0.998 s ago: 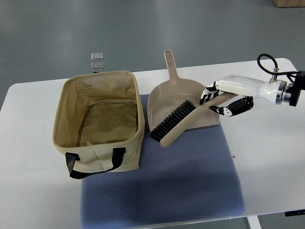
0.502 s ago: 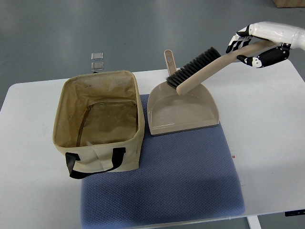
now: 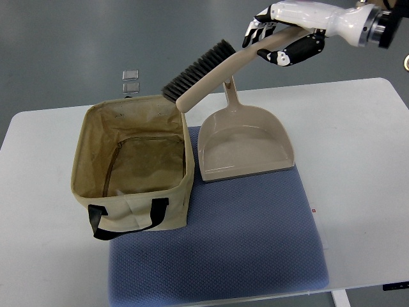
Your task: Put pink broom in yellow bag with right hand
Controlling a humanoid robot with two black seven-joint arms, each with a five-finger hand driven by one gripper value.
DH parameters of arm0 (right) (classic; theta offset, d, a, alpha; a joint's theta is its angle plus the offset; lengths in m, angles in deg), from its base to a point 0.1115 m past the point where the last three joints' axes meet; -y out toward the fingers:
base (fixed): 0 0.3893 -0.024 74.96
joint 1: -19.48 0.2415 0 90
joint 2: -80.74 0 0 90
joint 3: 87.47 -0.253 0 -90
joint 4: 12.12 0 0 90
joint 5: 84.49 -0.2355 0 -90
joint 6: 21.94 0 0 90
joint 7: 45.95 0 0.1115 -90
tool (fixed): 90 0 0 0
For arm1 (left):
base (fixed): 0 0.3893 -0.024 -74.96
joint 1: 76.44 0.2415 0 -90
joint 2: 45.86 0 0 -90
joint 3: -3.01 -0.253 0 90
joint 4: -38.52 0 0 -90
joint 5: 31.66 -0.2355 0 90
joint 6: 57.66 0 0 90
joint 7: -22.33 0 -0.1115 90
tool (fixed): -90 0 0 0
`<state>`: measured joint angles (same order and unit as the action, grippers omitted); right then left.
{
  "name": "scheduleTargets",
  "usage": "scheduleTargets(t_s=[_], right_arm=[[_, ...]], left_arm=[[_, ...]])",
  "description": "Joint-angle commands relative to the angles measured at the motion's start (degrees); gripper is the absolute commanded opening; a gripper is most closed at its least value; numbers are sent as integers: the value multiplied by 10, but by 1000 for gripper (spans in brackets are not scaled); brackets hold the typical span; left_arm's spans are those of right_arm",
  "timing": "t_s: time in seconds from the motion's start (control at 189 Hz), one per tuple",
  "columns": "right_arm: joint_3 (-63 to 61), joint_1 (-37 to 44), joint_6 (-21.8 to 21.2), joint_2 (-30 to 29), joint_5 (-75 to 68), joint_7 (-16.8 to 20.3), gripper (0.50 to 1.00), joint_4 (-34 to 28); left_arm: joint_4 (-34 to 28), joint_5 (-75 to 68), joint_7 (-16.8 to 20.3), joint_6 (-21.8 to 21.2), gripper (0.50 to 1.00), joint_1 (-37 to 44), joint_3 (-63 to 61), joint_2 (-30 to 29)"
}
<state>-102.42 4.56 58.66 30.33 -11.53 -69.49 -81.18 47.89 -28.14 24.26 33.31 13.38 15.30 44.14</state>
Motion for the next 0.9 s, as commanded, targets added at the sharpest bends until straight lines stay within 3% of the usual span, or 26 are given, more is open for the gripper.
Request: scheduleTargets(t_s=[0.0, 0.174, 0.396, 0.518, 0.734, 0.835, 0.893], right_arm=[[8, 9, 0, -67, 5, 3, 500, 31], [14, 1, -6, -168, 33, 4, 500, 76], [31, -19, 2, -301, 68, 7, 500, 186], [31, -25, 11, -325, 83, 7, 500, 220], [30, -45, 42, -350, 113, 17, 500, 220], [29, -48, 51, -348, 112, 17, 674, 220], [29, -49, 54, -348, 111, 17, 742, 220]], left_arm=[[0, 0, 0, 0, 1000, 0, 0, 0], [-1, 0, 0, 0, 1000, 0, 0, 0], [0, 0, 0, 0, 1000, 0, 0, 0], [-1, 0, 0, 0, 1000, 0, 0, 0], [-1, 0, 0, 0, 1000, 0, 0, 0], [-1, 0, 0, 0, 1000, 0, 0, 0], [0, 0, 0, 0, 1000, 0, 0, 0]])
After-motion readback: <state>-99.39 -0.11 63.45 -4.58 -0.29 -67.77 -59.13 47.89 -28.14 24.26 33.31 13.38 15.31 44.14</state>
